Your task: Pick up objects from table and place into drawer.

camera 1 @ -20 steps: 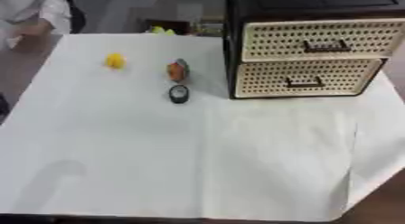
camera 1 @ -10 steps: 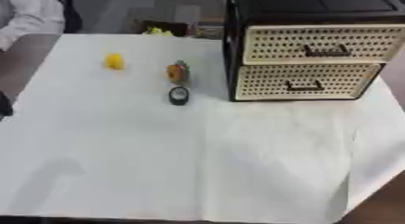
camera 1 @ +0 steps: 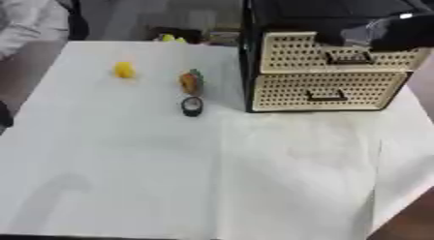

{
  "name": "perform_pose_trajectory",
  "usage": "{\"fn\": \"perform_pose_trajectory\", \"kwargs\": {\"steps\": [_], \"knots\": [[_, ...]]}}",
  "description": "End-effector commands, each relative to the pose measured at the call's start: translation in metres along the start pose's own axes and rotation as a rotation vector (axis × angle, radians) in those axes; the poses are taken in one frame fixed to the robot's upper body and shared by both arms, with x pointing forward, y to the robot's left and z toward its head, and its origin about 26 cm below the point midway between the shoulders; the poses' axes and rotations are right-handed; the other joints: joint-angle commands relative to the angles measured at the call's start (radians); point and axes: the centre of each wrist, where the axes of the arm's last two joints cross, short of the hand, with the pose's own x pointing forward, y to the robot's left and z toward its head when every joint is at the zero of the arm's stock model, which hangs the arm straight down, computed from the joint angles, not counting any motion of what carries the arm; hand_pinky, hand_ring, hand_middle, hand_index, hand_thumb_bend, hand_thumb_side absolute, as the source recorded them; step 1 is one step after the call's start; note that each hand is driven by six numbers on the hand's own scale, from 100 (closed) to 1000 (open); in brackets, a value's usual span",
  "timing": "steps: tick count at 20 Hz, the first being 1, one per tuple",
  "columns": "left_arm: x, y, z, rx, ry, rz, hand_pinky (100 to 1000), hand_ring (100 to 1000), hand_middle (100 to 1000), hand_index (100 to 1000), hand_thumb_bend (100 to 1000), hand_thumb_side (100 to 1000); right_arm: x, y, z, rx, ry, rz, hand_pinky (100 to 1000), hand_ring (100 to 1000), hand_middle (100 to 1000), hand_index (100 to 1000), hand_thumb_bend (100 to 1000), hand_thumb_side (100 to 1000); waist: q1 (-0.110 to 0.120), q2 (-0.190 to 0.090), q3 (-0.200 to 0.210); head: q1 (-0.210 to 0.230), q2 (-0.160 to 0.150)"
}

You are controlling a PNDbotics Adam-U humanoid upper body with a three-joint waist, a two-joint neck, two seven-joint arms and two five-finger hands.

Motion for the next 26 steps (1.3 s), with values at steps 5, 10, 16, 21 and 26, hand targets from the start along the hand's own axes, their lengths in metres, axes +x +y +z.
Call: {"fn": "perform_pose_trajectory", "kwargs": {"steps": [5,10,16,21,26], "knots": [[0.007,0.003,-0.006,-0.032,-0.015,-0.020,398,506,509,716,100,979,-0.008,-0.005,-0.008,0.132,-0.030,0.008,100,100,100,723,1000,541,0.000,-0.015,0.000,-0.002,-0.018],[0.008,0.003,-0.006,-0.032,-0.018,-0.022,398,506,509,717,100,978,-0.010,-0.014,-0.013,0.166,-0.011,-0.009,100,100,100,676,1000,541,0.001,-0.014,-0.005,0.003,-0.021],[0.008,0.004,-0.006,-0.032,-0.021,-0.023,398,506,509,717,100,976,-0.006,-0.024,-0.015,0.224,0.015,-0.056,100,100,100,608,1000,541,0.001,-0.016,-0.011,0.009,-0.023],[0.008,0.004,-0.006,-0.032,-0.019,-0.024,397,506,508,717,100,975,-0.001,-0.027,-0.015,0.295,0.010,-0.121,100,100,100,696,1000,541,0.000,-0.017,-0.014,0.016,-0.022],[0.009,0.004,-0.006,-0.031,-0.019,-0.026,397,505,508,716,100,974,0.000,-0.027,-0.016,0.380,0.010,-0.192,100,100,100,738,1000,541,0.000,-0.019,-0.017,0.018,-0.024]]}}
